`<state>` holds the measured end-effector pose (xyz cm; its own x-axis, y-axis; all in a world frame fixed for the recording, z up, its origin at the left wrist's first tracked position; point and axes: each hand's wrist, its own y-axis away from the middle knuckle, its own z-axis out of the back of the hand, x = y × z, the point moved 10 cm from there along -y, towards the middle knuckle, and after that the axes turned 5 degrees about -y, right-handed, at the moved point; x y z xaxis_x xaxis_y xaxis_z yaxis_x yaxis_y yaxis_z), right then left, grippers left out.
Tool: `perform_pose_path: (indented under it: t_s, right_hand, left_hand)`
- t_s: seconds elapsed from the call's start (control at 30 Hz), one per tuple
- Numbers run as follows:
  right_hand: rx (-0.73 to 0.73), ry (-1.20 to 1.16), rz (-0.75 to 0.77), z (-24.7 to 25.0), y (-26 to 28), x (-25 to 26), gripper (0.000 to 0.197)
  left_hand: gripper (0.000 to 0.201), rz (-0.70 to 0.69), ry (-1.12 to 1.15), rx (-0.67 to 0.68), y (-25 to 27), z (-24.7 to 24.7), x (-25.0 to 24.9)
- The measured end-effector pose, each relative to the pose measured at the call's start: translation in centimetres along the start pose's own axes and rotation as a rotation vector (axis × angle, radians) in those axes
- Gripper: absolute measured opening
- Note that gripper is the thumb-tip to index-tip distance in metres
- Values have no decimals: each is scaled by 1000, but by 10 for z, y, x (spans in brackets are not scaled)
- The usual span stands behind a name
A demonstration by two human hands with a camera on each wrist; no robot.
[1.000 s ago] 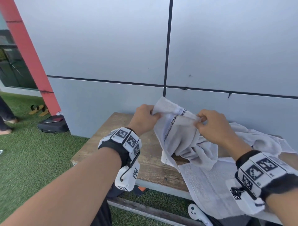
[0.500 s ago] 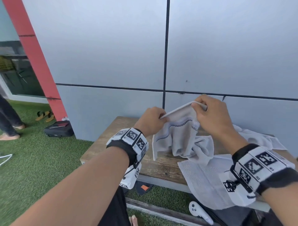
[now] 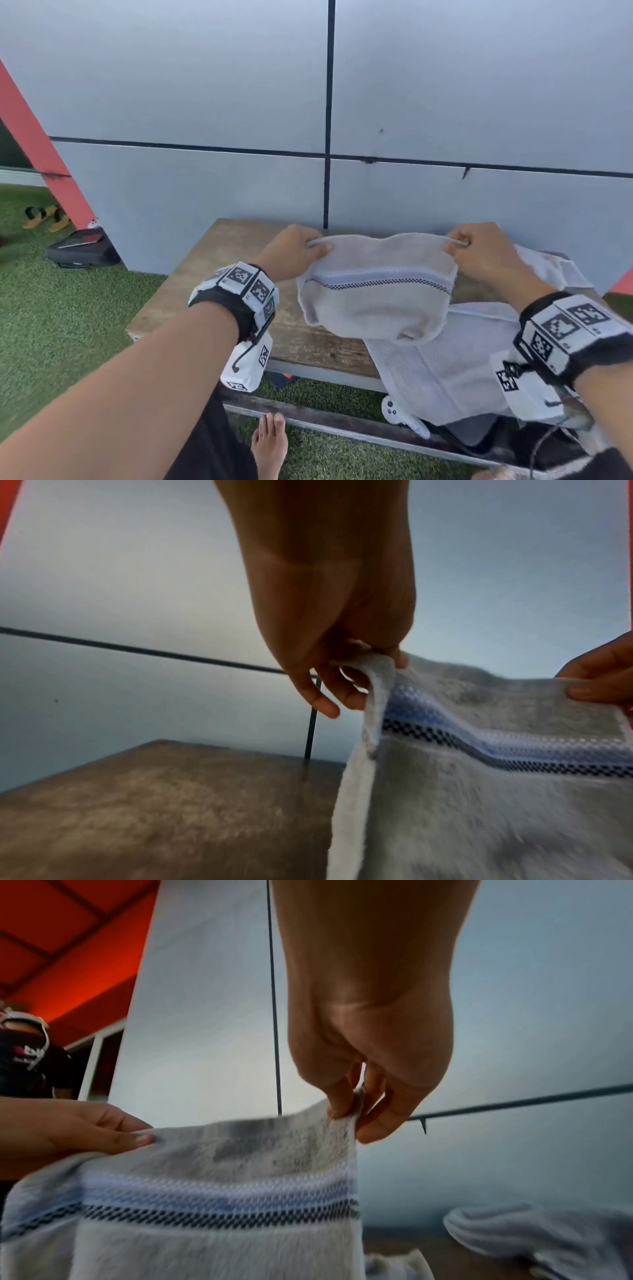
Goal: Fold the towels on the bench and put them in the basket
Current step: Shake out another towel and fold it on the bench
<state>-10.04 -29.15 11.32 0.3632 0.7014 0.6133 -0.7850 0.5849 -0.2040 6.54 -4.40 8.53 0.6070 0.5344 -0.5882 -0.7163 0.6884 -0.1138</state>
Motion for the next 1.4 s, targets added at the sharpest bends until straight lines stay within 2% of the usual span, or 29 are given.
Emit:
perform_pose_path:
  t_s: [0.03,0.07,0.13,0.2,0.3,0.4,0.43,0.57,0.63,0.7,0.87,0.97,1.07,1.13,1.23,1.3,1.4]
  right_hand:
    - [73,38,-10,-18,-4,-11,35]
    - [138,76,-25,-34,-8,-22,32]
    - [228,146,-48,-63,-13,-39,15]
    - [295,161,-49,-89,-18,-52,11]
    - [386,209,-19,-122,-22,-61,13]
    - [498,213,14,-157,-25,-66,16]
    - [509,198,27,-165,-26,-65,15]
    - [466,128,130,-176,-48,-44,16]
    - [387,66,179,-161,-72,-26,17]
    - [257,-23,192,-135,-106,-13,13]
    - [-42,-83,215,-61,-187,16,13]
    - [-220,-59,222,-12,-214,24,16]
    - [-362,-143,193,25,-224,18,19]
    - [-378,-197,192,29,-227,16,18]
    - [-340,-234,190,19,-227,20,6]
    - [-312,-261,171,11,-228,19,6]
    - [-300,-244,131,5,-229,16,10]
  left_hand:
    - [48,2,-18,84,-5,-22,7]
    - [46,5,-34,159,-8,-42,13]
    - [35,27,-58,276,-17,-78,26]
    - [33,46,-69,345,-26,-107,36]
    - [46,49,-70,400,-39,-143,43]
    - [31,73,-74,495,-45,-170,41]
    - [28,52,-67,500,-51,-176,38]
    - [42,-27,-84,486,-83,-179,18]
    - [48,-47,-101,433,-109,-162,10]
    - [50,-87,-65,310,-141,-130,0]
    - [42,-163,-79,-123,-210,-23,-25]
    - [46,-98,-77,-385,-227,41,-17]
    - [25,9,-34,-576,-228,87,6]
    - [19,40,-47,-595,-227,101,14]
    - [18,78,-132,-529,-225,101,17]
    - [15,122,-142,-507,-224,100,22]
    - [13,236,112,-461,-222,93,36]
